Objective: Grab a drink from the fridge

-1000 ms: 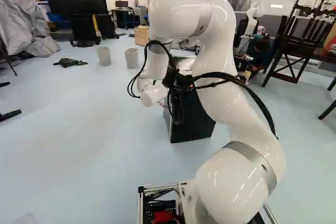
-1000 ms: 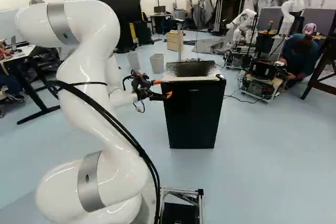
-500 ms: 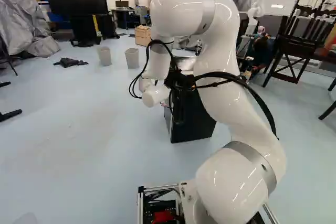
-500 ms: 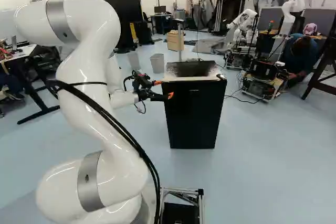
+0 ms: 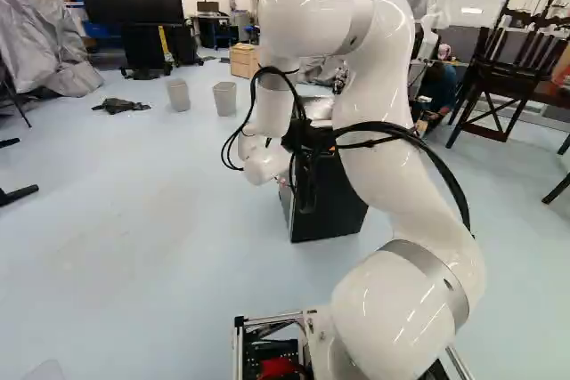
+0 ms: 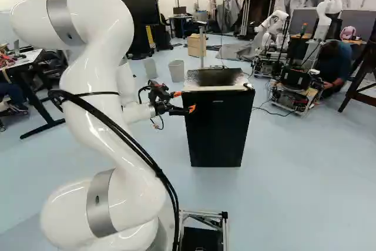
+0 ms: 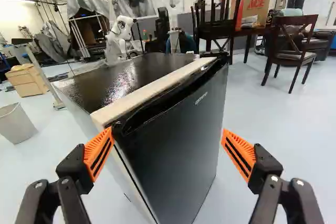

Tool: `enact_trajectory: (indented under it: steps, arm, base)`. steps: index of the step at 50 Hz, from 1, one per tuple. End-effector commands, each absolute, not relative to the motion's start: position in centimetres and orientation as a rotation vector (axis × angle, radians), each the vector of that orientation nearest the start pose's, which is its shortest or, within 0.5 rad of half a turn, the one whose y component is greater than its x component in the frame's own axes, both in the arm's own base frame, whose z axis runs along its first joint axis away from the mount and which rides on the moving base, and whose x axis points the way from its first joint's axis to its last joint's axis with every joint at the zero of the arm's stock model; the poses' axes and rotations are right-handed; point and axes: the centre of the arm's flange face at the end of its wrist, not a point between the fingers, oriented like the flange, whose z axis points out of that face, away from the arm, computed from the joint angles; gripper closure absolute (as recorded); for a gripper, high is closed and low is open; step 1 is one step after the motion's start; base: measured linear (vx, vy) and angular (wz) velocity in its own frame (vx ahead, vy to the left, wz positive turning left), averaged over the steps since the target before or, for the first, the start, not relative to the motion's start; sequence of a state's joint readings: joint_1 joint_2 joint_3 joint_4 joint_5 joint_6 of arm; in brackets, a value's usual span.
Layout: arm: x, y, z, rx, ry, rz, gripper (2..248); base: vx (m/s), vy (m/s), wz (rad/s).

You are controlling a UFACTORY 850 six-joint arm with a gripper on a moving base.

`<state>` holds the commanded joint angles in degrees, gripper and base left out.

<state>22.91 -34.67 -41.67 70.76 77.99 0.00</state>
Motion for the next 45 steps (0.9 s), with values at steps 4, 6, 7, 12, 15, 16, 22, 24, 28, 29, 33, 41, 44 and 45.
enact_trajectory:
  steps: [4,6,7,12,15,16,22,24,28,29,33,41,44,45]
  arm:
    - [44.6,9.9,26.5,-2.517,1.254,-2.227,3]
    - [44.4,9.9,26.6,-2.52,1.251,-2.226,3]
    - [44.3,9.9,26.6,-2.522,1.249,-2.226,3]
    - [43.8,9.8,26.6,-2.532,1.239,-2.222,3]
    - [43.4,9.8,26.6,-2.538,1.233,-2.22,3]
    - [43.3,9.8,26.6,-2.54,1.23,-2.22,3]
    - [42.5,9.9,26.7,-2.552,1.21,-2.215,3]
    - [42.2,10.0,26.7,-2.556,1.202,-2.213,3]
    - [41.7,10.2,26.8,-2.564,1.185,-2.21,3]
    - [41.6,10.3,26.8,-2.566,1.18,-2.209,3]
    - [41.1,10.6,26.8,-2.571,1.16,-2.206,3]
    - [40.5,11.5,26.8,-2.576,1.115,-2.201,3]
    - [40.4,11.9,26.8,-2.575,1.099,-2.199,3]
    - [40.3,12.1,26.8,-2.575,1.094,-2.199,3]
  base:
    - [-0.006,-0.015,-0.041]
    - [0.004,-0.032,-0.014]
    - [0.0,0.0,0.0]
    - [0.001,-0.005,0.005]
    - [0.0,0.0,0.0]
    - [0.0,0.0,0.0]
    - [0.0,0.0,0.0]
    - [0.0,0.0,0.0]
    - [0.0,0.0,0.0]
    - [0.0,0.0,0.0]
    - [0.0,0.0,0.0]
    - [0.0,0.0,0.0]
    - [0.0,0.0,0.0]
    - [0.0,0.0,0.0]
